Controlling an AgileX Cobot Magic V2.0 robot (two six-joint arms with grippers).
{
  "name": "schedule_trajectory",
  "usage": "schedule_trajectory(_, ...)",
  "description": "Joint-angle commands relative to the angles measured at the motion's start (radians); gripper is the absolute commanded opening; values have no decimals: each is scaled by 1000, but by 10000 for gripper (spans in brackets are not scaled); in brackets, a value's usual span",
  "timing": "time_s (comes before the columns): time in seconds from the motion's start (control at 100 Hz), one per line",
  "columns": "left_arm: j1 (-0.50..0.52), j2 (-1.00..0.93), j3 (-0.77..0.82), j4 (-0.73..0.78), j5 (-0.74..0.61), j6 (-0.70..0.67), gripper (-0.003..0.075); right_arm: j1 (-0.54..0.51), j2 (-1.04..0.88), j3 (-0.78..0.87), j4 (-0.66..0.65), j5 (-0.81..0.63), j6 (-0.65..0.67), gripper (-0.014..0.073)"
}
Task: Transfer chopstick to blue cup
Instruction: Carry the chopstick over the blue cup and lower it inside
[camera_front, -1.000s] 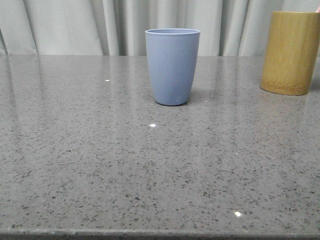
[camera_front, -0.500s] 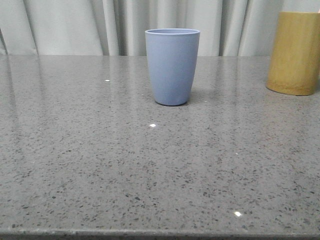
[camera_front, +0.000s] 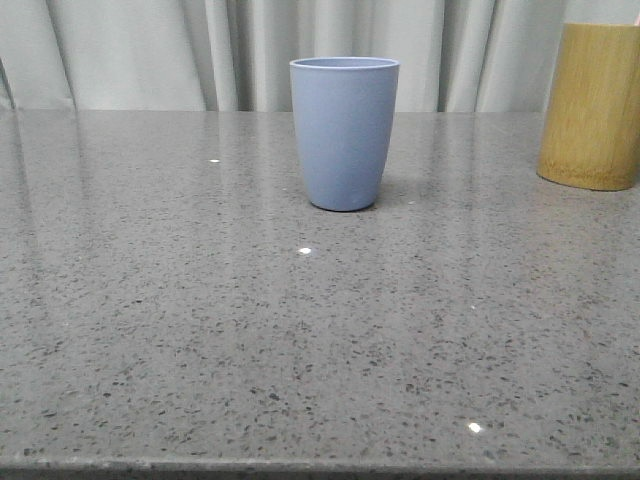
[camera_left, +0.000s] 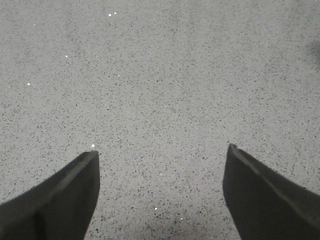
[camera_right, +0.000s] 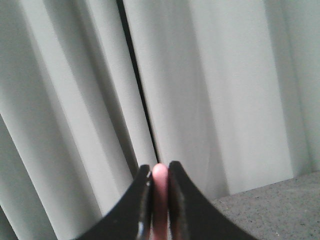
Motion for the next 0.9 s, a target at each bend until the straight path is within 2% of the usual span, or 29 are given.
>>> schedule_trajectory(0.0, 1, 6, -24, 0, -74, -5, 503, -5, -63, -62, -7, -15, -12, -67)
schedule_trajectory(0.32, 1, 6, -24, 0, -74, -5, 503, -2, -160, -301, -22, 255, -12, -67)
schedule_trajectory(0.49, 1, 6, -24, 0, -74, -5, 503, 33, -205, -440, -22, 450, -12, -67)
schedule_trajectory(0.62, 1, 6, -24, 0, -74, -5, 503, 110, -217, -509, -21, 542, -12, -67)
schedule_trajectory(0.89, 1, 6, -24, 0, -74, -5, 503, 332, -192, -514, -21, 531, -12, -67)
